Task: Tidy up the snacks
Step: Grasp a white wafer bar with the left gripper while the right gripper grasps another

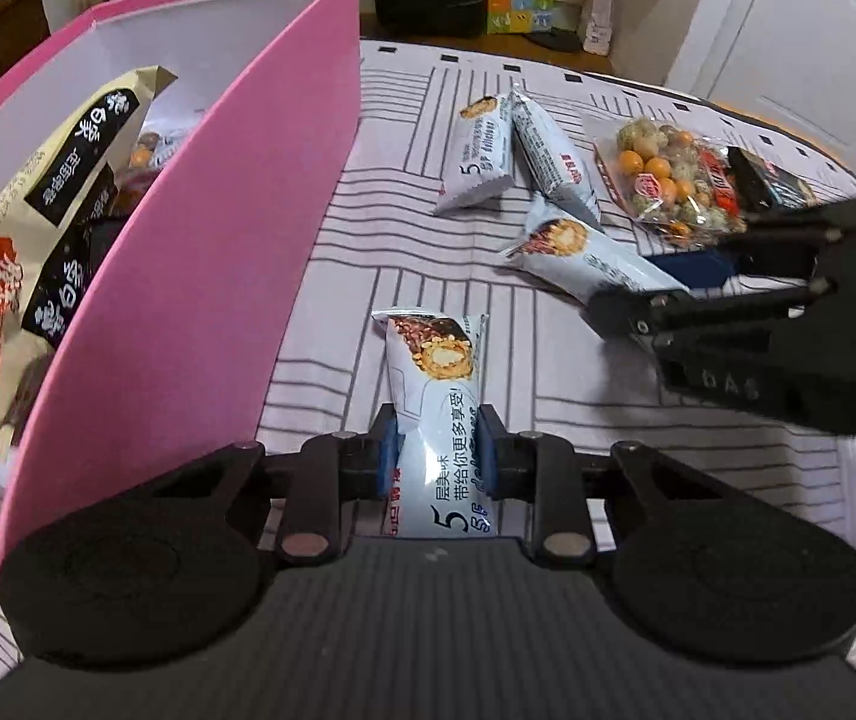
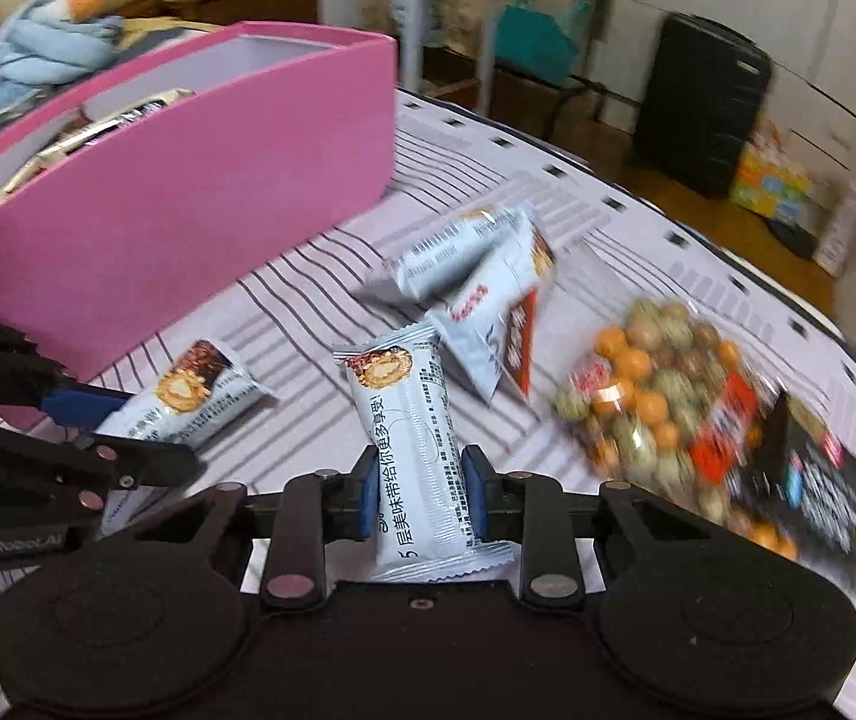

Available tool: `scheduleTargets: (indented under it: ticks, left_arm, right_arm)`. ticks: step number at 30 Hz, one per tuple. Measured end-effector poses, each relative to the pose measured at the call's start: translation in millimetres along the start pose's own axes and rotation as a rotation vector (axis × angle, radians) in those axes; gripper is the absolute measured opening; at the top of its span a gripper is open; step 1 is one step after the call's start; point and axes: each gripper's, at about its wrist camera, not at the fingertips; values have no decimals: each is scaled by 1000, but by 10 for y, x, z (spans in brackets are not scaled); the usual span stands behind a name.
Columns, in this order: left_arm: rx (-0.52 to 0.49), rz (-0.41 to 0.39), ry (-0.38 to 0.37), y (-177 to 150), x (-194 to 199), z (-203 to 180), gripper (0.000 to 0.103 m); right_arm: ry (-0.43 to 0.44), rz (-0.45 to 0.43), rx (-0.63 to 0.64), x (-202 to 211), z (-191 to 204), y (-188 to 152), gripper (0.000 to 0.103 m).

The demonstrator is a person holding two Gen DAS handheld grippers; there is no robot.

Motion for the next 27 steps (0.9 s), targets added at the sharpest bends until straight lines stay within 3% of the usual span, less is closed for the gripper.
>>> scheduleTargets:
  ticks: [9,13,19,22,27]
  left_arm:
    - [-17,60,-21,-47,271,-44,26]
    - [-36,95,-34,-82,450,-37,26]
    - [-41,144,-64,-112,767,93,26]
    - [-25,166,-97,-98,944,202,26]
    - [8,156,-125,-90,1258,406,26]
  right_arm:
    - [-4,0,-170,414,210,-168,32]
    - [43,8,-217,591,313,-237,32]
    - [81,24,-212,960,491,-219,32]
    - [140,8,-198,1147,581,-186,32]
    - [178,-15,-153,1415,772,-86,32]
Point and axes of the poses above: each gripper's, at about its wrist camera, not at the fingertips, and x roughly against the way its jaws point, z to its left, y to its top, and after that the axes turned 12 degrees about x, right-handed
